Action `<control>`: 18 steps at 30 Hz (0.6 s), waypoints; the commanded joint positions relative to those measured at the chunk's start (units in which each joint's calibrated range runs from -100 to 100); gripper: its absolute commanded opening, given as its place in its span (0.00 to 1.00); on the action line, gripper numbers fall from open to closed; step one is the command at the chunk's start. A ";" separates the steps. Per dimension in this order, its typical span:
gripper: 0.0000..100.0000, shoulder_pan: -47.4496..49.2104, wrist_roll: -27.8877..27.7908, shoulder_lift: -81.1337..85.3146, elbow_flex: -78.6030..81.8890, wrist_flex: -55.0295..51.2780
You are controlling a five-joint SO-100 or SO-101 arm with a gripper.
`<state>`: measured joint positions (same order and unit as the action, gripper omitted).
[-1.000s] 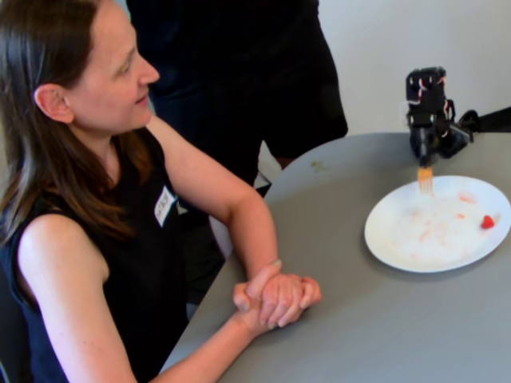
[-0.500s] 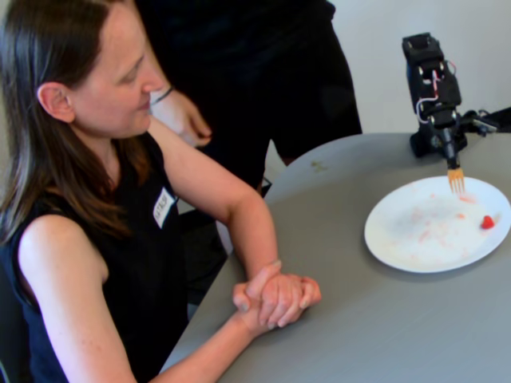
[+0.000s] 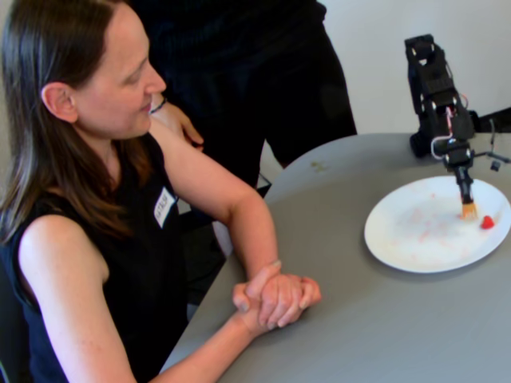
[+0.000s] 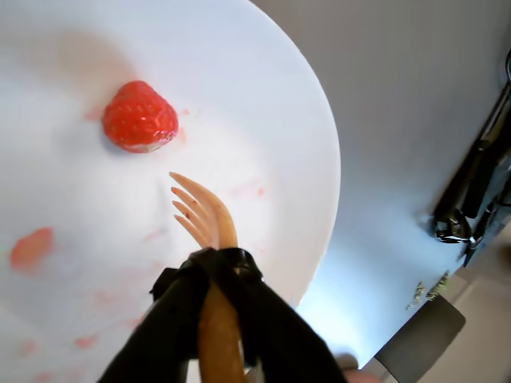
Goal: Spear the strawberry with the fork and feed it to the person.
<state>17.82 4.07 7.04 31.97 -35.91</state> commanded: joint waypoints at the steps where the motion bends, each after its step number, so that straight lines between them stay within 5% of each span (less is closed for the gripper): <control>1: 0.01 -0.51 0.02 -0.30 -1.95 1.53; 10: 0.01 -10.28 -2.02 -0.13 -4.20 0.66; 18: 0.01 4.12 -1.76 0.54 -7.54 -6.74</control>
<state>20.34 2.29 6.11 29.26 -40.11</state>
